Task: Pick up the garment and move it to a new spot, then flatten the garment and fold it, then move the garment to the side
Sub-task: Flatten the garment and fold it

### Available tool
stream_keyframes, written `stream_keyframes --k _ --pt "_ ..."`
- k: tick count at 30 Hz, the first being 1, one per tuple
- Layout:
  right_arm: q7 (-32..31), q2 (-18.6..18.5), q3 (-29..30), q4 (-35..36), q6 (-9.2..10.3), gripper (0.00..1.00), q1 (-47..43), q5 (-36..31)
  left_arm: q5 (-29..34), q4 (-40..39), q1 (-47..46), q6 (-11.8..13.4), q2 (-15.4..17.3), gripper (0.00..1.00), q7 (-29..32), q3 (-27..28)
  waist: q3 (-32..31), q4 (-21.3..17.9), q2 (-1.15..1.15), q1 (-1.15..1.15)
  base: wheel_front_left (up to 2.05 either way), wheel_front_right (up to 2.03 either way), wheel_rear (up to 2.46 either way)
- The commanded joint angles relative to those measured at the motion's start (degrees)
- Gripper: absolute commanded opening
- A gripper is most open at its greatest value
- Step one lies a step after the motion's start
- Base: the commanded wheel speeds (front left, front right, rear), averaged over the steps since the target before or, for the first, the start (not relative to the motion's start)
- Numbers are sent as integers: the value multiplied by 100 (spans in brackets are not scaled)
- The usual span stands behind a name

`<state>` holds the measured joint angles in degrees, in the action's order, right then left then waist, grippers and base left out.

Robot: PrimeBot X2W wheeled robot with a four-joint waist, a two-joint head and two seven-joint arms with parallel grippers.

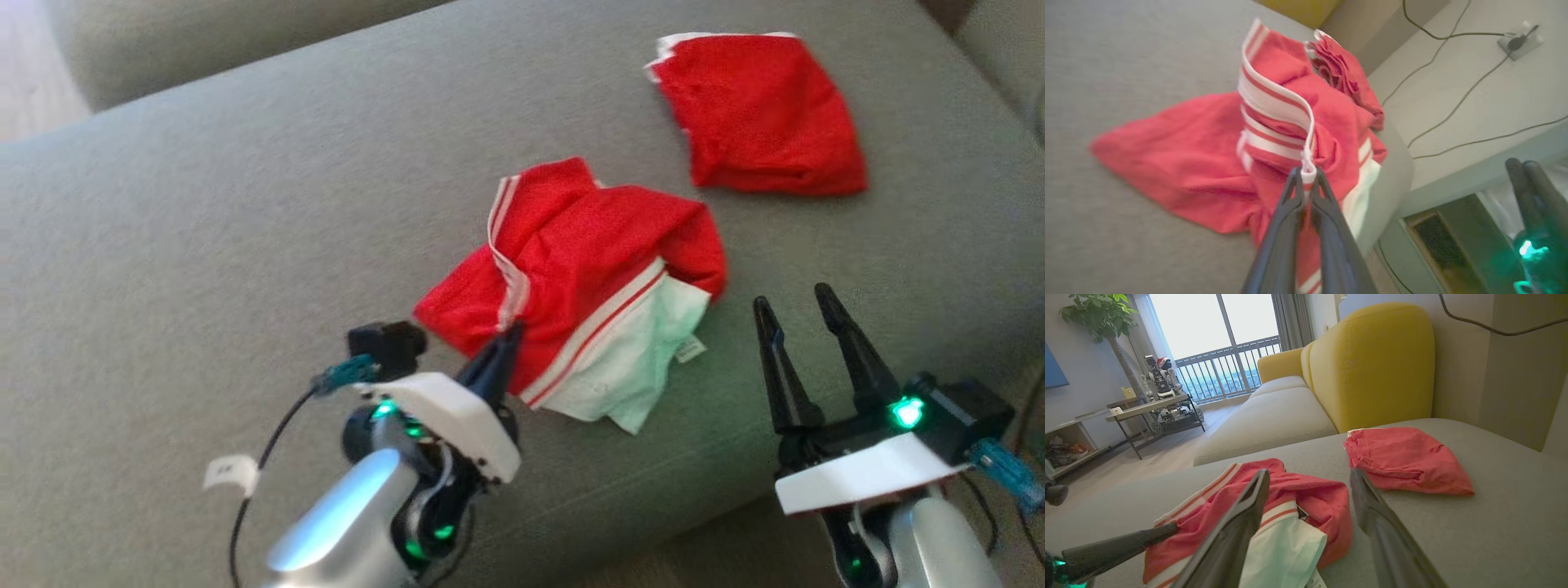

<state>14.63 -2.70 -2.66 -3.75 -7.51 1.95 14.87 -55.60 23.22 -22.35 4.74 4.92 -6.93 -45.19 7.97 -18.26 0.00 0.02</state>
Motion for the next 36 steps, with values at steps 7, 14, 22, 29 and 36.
stream_keyframes --k 7,14,22,29,36 --pt "37 -18 -88 194 2 100 163 -159 140 -326 247 135 706 0 -748 1059 52 559 0 -2 0 0 0" --pt "37 -18 -119 180 2 100 126 -276 81 -705 463 356 1678 0 -799 2299 -50 851 0 -2 0 0 0" --pt "37 -18 -189 104 2 100 118 -334 329 -539 587 552 2437 0 -804 2835 -38 945 0 -2 0 0 0" --pt "37 -18 -497 -301 2 100 171 -224 771 -687 677 728 2091 100 -806 3033 -52 1093 0 -2 0 0 0" --pt "37 -18 -535 -548 2 100 264 -137 1816 -1447 1371 928 1433 100 -806 3200 -63 1355 0 -2 0 0 0"
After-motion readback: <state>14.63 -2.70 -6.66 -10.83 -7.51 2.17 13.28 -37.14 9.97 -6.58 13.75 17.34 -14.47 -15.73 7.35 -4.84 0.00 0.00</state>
